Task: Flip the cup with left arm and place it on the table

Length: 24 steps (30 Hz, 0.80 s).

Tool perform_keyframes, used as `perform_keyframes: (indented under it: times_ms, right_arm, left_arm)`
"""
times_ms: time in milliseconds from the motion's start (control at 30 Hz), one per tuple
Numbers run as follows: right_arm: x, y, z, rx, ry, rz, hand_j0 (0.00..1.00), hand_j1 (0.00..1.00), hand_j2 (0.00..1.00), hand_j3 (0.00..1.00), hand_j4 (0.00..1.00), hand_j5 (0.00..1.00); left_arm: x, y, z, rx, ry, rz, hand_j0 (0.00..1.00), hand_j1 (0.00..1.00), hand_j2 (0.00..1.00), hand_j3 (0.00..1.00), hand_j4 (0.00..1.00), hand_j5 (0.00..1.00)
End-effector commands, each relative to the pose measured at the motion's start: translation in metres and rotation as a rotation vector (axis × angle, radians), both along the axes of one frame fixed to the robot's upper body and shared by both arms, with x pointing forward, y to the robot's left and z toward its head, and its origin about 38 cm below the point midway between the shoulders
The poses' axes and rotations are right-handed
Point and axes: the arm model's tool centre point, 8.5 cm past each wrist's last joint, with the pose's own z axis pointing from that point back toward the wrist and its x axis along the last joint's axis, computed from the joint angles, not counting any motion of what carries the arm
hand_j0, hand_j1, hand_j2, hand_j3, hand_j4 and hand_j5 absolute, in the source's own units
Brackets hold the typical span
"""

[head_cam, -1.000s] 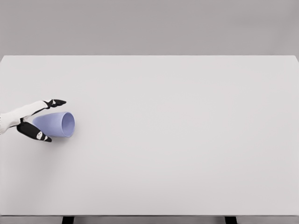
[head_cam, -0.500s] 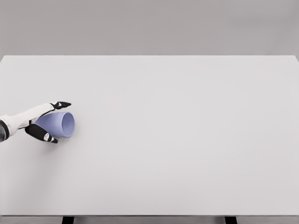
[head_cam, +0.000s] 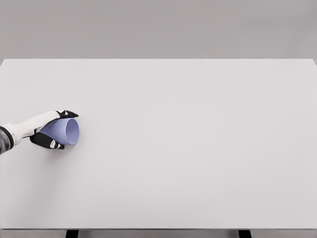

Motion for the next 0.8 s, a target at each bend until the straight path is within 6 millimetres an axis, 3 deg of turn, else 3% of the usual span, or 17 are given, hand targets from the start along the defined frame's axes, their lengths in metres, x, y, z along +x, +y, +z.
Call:
perform_keyframes:
  times_ms: [0,67,333,433,600,767]
  right_arm:
    - [0.000,0.000,0.000,0.000,0.000,0.000,1.00,1.00,1.00,1.00,1.00,1.00]
    - [0.000,0.000,0.000,0.000,0.000,0.000,1.00,1.00,1.00,1.00,1.00,1.00]
    - [0.000,0.000,0.000,0.000,0.000,0.000,1.00,1.00,1.00,1.00,1.00,1.00]
    - [0.000,0.000,0.000,0.000,0.000,0.000,1.00,1.00,1.00,1.00,1.00,1.00]
    - [0.000,0.000,0.000,0.000,0.001,0.000,1.00,1.00,1.00,1.00,1.00,1.00]
    - [0.000,0.000,0.000,0.000,0.000,0.000,1.00,1.00,1.00,1.00,1.00,1.00]
  left_arm:
    - [-0.001,-0.002,-0.004,-0.008,0.018,0.001,0.86,0.86,0.86,0.86,0.86,0.86]
    - [-0.001,-0.003,-0.005,-0.007,0.022,-0.001,0.85,0.85,0.85,0.85,0.85,0.85]
    - [0.001,-0.001,-0.003,-0.005,0.029,0.023,0.55,0.55,0.55,0.55,0.55,0.55]
    - [0.002,0.000,-0.001,-0.005,0.022,0.026,0.49,0.49,0.49,0.49,0.49,0.49]
    - [0.013,-0.004,0.016,-0.052,-0.025,0.026,0.46,0.46,0.46,0.46,0.46,0.46]
    - [0.019,0.004,0.035,-0.139,-0.058,0.058,0.46,0.46,0.46,0.46,0.46,0.46]
